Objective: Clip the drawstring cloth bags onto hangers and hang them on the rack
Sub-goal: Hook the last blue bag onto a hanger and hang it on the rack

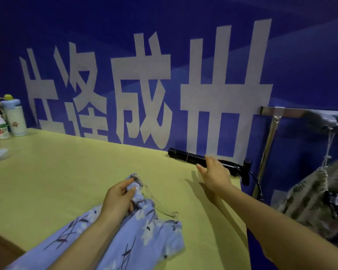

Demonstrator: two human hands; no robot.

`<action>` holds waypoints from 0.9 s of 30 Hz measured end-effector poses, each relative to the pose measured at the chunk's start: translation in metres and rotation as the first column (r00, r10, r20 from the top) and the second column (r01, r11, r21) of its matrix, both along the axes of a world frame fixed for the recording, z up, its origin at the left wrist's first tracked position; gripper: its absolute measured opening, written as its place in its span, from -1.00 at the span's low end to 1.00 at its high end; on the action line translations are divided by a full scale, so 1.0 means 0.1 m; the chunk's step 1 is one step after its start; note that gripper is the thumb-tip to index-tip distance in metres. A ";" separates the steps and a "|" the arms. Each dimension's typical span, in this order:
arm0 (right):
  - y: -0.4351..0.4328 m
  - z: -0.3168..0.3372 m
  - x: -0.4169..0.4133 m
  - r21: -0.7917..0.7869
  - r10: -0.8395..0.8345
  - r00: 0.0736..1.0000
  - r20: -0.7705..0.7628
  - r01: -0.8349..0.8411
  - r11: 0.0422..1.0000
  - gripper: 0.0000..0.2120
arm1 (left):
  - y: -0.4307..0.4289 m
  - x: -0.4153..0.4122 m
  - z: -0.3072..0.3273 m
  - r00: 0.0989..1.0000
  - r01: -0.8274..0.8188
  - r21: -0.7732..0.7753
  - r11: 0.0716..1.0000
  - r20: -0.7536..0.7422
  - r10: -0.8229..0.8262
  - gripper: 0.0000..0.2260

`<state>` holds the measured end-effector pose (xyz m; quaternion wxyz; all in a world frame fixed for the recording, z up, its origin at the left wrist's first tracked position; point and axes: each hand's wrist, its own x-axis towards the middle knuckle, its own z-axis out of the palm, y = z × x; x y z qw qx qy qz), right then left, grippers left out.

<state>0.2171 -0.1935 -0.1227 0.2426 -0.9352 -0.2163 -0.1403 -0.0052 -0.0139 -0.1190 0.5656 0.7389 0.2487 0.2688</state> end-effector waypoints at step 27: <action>-0.02 0.07 0.08 -0.489 0.195 0.981 -0.001 -0.170 0.856 -0.55 | 0.14 -0.01 -0.13 0.998 -0.025 -0.067 0.997 0.059 0.028 -0.67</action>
